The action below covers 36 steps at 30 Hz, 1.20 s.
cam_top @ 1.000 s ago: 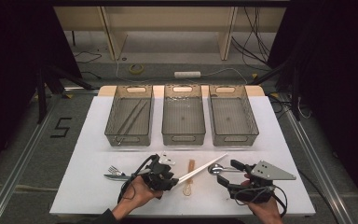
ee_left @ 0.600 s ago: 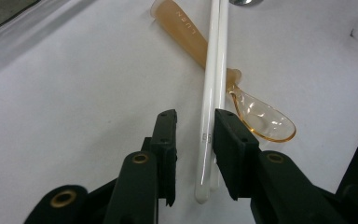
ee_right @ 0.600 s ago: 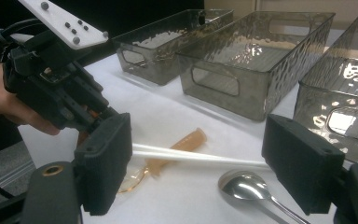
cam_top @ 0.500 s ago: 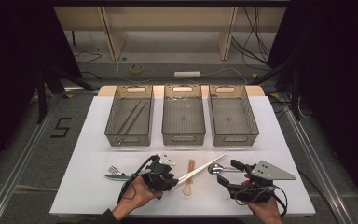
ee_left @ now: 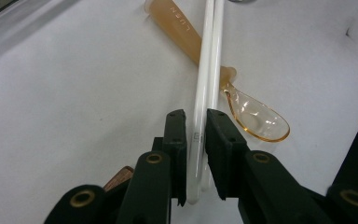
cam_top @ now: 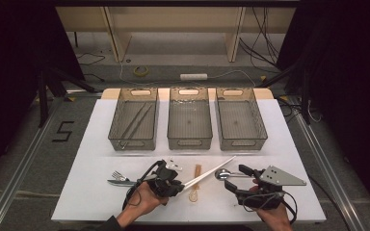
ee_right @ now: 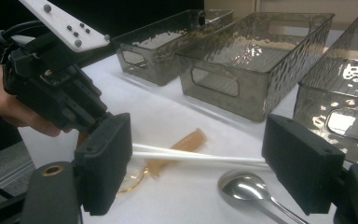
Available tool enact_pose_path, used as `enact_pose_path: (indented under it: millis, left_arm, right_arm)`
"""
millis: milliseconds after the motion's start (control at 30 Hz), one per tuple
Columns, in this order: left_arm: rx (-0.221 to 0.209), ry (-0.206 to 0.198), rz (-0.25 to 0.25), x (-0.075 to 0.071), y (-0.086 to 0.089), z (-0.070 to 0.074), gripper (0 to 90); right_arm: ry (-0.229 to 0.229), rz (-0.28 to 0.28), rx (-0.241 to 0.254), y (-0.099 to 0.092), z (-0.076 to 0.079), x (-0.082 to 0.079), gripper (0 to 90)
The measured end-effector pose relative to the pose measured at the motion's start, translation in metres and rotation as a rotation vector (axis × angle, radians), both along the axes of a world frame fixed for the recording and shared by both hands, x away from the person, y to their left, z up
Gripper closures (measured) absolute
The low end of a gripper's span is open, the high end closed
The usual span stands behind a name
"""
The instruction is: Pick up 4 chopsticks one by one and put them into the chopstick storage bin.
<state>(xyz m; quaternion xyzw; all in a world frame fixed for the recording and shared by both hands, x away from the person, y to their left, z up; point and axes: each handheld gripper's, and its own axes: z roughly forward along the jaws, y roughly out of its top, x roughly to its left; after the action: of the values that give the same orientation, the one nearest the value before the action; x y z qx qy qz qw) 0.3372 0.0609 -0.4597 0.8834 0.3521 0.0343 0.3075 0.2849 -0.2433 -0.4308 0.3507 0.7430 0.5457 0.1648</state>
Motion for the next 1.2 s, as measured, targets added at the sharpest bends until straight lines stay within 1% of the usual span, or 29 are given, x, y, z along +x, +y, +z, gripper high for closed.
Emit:
enact_pose_path:
  millis: [233, 500, 667, 733, 1000, 1200]
  left_arm:
    - [-0.001, 0.002, 0.004, 0.0000, -0.0006, 0.0004, 79.7]
    - [-0.007, 0.011, -0.011, -0.0013, -0.0021, 0.0008, 81.9]
    - [-0.013, 0.003, -0.009, -0.0007, -0.0015, 0.0018, 83.0]
    - [-0.014, 0.006, -0.012, -0.0001, -0.0008, 0.0025, 83.1]
    - [-0.025, -0.013, -0.023, -0.0010, 0.0000, 0.0050, 83.4]
    - [-0.034, -0.020, -0.030, -0.0016, 0.0006, 0.0078, 83.4]
  right_arm:
    - [-0.002, 0.001, -0.002, -0.0003, 0.0001, 0.0000, 25.3]
    - [-0.003, 0.001, 0.000, -0.0002, 0.0001, 0.0000, 25.3]
    - [-0.002, 0.001, 0.000, -0.0003, 0.0001, 0.0000, 25.3]
    - [-0.002, 0.001, 0.000, -0.0004, 0.0001, 0.0000, 25.3]
    - [0.001, 0.002, 0.001, -0.0002, 0.0001, 0.0001, 25.3]
    - [0.001, 0.001, -0.001, -0.0001, 0.0000, 0.0002, 25.3]
